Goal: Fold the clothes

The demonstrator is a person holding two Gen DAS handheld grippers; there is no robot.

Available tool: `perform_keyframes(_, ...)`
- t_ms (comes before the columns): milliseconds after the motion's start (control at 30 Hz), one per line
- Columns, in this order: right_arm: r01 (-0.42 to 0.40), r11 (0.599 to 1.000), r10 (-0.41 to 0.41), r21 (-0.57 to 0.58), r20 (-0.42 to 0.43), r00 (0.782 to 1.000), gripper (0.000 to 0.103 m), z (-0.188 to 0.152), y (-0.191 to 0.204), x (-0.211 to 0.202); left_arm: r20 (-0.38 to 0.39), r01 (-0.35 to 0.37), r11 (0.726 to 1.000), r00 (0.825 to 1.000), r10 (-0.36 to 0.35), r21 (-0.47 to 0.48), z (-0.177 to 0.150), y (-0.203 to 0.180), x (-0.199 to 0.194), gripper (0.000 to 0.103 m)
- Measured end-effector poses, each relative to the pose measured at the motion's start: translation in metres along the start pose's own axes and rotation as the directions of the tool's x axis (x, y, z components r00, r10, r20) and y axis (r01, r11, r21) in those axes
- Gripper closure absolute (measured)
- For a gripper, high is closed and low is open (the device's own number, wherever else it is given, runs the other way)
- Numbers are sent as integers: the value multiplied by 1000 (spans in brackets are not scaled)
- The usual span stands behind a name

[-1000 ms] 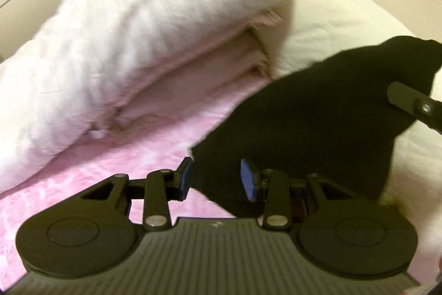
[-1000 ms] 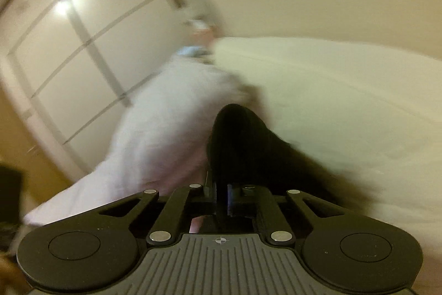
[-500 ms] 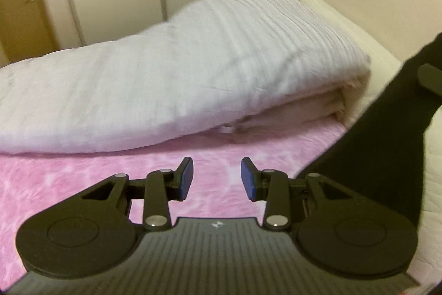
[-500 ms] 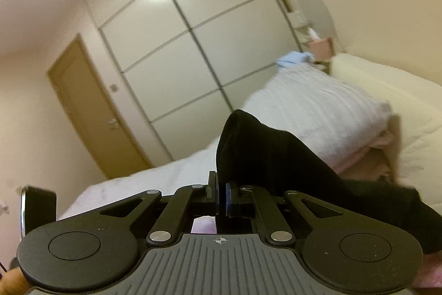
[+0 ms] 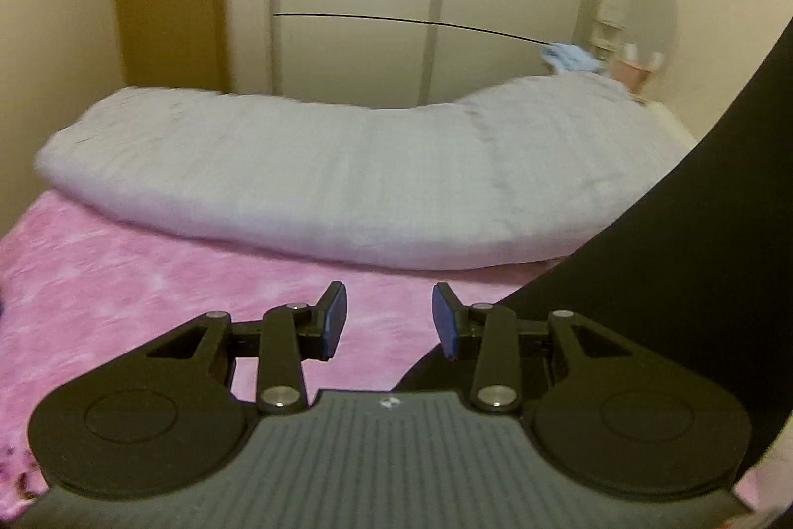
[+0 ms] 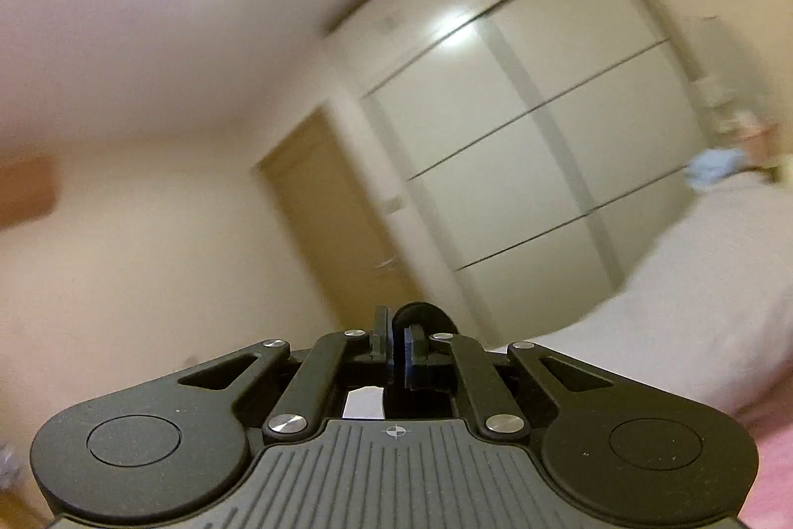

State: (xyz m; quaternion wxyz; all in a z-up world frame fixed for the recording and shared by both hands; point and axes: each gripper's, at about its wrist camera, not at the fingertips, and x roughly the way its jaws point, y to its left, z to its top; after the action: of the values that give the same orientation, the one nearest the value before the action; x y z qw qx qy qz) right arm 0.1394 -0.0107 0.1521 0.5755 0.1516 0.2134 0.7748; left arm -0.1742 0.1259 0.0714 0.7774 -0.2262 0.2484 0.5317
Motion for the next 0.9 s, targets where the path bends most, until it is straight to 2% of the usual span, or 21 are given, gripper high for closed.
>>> perform_keyframes(167, -129, 987, 136, 100, -69, 988, 100, -53, 75, 67, -31, -139, 988, 990, 137, -72, -19, 104, -35, 69)
perform_keyframes(267, -192, 974, 197, 117, -34, 980, 100, -61, 119, 92, -11, -206, 971, 978, 207, -124, -25, 158, -67, 69)
perform_keyframes(333, -252, 965, 254, 70, -14, 967, 100, -62, 145, 108, 1, -248, 955, 968, 251, -161, -30, 189, -90, 69)
perform_keyframes(400, -282, 959, 273, -41, -148, 951, 99, -84, 182, 128, -3, -283, 936, 957, 289, -206, -40, 217, -111, 69)
perform_keyframes(433, -296, 951, 270, -88, -230, 935, 98, -97, 199, 138, -15, -298, 928, 953, 302, -223, -47, 226, -116, 69)
perform_keyframes(467, -289, 952, 227, -101, -398, 889, 96, -127, 207, 155, -35, -317, 919, 947, 318, -235, -57, 232, -123, 69)
perform_keyframes(500, -280, 953, 176, -112, -548, 818, 95, -156, 213, 171, -55, -336, 909, 941, 333, -246, -66, 239, -130, 69)
perform_keyframes(533, -251, 962, 124, -104, -653, 747, 94, -187, 210, 178, -73, -347, 904, 938, 340, -251, -74, 243, -133, 69)
perform_keyframes(567, -208, 974, 80, -90, -722, 687, 94, -215, 201, 178, -96, -352, 902, 936, 338, -250, -84, 247, -135, 69)
perform_keyframes(633, -119, 990, 5, -72, -837, 547, 93, -271, 182, 175, -144, -357, 902, 933, 331, -242, -104, 247, -136, 69)
perform_keyframes(667, -71, 996, -11, -54, -865, 502, 93, -288, 168, 169, -168, -358, 904, 931, 325, -235, -113, 244, -134, 69)
perform_keyframes(700, -42, 998, -27, -54, -879, 476, 92, -299, 161, 162, -188, -352, 909, 931, 314, -224, -123, 238, -135, 69)
perform_keyframes(733, -22, 998, -42, -59, -885, 464, 90, -306, 151, 150, -207, -345, 914, 930, 303, -213, -133, 232, -135, 69)
perform_keyframes(833, 20, 996, -88, -89, -876, 474, 78, -308, 123, 133, -266, -325, 928, 925, 272, -181, -163, 213, -136, 69)
perform_keyframes(867, 32, 994, -104, -101, -870, 482, 76, -309, 123, 123, -285, -317, 933, 922, 262, -170, -173, 207, -136, 69)
perform_keyframes(900, 36, 994, -111, -107, -865, 490, 74, -318, 143, 92, -295, -310, 937, 921, 253, -164, -182, 198, -139, 69)
